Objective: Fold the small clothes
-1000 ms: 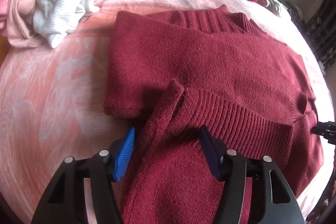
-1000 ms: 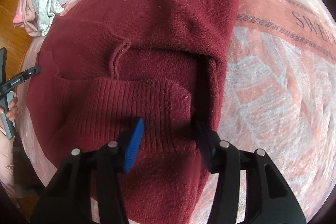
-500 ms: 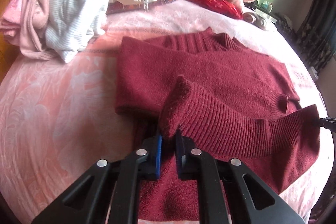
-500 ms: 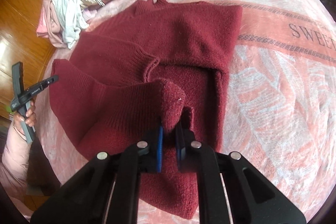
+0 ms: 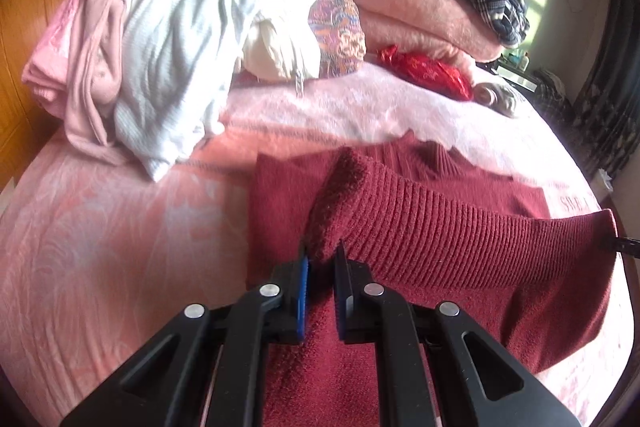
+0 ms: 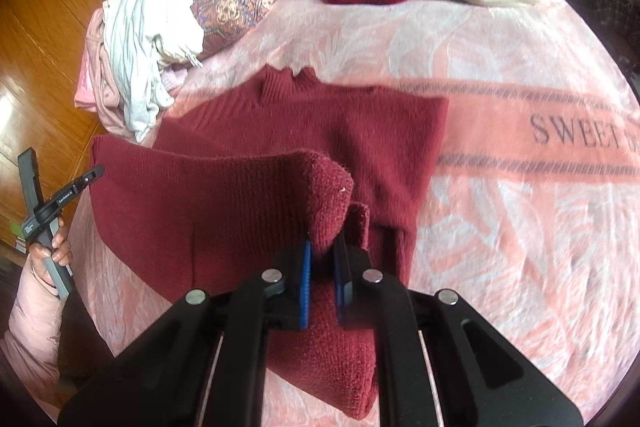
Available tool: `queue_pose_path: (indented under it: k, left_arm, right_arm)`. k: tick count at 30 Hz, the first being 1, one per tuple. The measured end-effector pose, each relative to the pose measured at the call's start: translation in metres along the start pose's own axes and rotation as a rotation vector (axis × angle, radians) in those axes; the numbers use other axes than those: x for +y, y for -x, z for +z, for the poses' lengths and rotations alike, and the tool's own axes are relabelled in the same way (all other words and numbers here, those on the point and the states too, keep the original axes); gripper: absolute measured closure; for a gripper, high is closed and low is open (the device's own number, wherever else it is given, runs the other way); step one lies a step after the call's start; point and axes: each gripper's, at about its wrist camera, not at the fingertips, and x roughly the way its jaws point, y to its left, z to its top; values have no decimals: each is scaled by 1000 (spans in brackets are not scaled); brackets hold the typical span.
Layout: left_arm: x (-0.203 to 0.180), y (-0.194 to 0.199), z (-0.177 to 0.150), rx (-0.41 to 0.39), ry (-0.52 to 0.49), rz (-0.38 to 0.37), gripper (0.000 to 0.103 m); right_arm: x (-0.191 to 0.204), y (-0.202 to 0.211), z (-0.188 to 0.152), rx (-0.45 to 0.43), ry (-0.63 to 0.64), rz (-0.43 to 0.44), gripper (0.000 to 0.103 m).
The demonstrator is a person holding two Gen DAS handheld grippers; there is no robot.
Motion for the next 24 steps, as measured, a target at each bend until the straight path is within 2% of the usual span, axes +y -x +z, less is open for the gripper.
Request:
queue_pose_path:
  k: [6, 11, 18, 24]
  left_arm:
    - [-3, -17, 47, -40, 22, 27, 93]
    - [-10, -48, 78, -43, 27, 42, 93]
    - [-15, -93, 96, -11, 27, 73, 93]
    - [-16, -115, 94, 12, 2, 95, 93]
  right_arm:
    - [-8, -7, 51, -28, -17, -51, 95]
    - [-21, -24, 89, -37, -65, -81, 95]
    - [-37, -53, 122, -18, -103, -124, 97]
    - [-38, -71, 132, 3, -94, -155, 98]
